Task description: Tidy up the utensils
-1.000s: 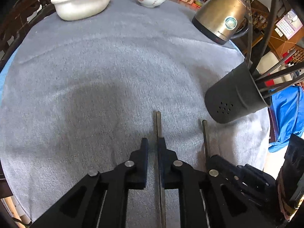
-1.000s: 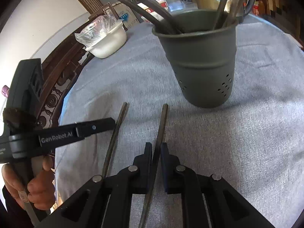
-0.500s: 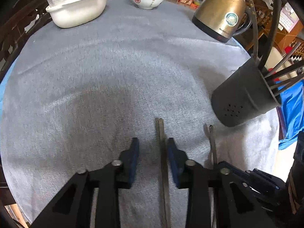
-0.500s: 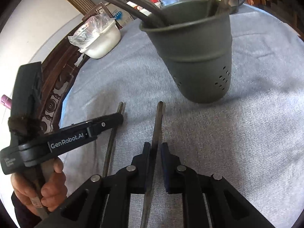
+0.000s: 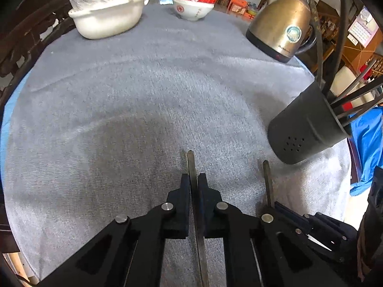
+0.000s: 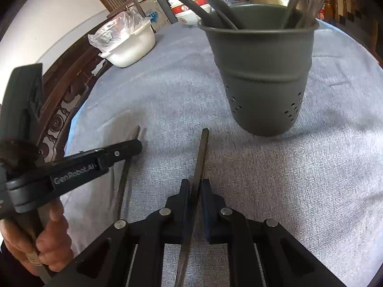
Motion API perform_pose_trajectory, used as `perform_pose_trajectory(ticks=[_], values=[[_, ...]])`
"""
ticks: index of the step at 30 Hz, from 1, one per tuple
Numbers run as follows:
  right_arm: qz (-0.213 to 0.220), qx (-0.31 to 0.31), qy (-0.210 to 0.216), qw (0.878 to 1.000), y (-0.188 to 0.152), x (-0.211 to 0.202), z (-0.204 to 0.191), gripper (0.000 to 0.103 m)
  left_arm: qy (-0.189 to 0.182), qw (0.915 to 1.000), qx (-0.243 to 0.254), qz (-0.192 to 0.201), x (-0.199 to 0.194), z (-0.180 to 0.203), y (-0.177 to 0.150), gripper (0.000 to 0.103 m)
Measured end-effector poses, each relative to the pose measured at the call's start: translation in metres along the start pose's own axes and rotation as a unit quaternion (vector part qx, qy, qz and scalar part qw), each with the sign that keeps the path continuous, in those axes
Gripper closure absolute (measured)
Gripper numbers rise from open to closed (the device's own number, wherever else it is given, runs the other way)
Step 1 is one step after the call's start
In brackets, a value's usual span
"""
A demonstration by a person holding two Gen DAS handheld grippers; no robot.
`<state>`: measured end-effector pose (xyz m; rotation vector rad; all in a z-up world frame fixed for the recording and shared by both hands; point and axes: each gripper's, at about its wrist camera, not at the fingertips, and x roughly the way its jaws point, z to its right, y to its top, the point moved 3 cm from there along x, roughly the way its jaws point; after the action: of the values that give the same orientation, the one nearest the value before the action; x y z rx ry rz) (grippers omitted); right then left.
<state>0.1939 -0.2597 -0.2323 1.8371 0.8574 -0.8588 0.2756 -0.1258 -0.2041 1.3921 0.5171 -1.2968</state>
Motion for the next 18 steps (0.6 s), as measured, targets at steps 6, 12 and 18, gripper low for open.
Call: perform_pose_trajectory(ticks=[6,12,18], values=[[0.031,0.000,0.020,0.999,0.004,-0.018,0.000,0.094,0.020,0.9993,0.003,0.030,-0.026,0.000,0.001,0.096],[0.069,-0.020,0.042,0.997,0.010,-0.041,-0.012,0.095,0.035,0.9966,0.007,0.075,-0.061,0.005,0.005,0.097],[0.104,-0.045,0.054,0.992,0.013,-0.065,-0.027,0.096,0.031,0.9942,0.009,0.102,-0.090,0.008,0.007,0.098]])
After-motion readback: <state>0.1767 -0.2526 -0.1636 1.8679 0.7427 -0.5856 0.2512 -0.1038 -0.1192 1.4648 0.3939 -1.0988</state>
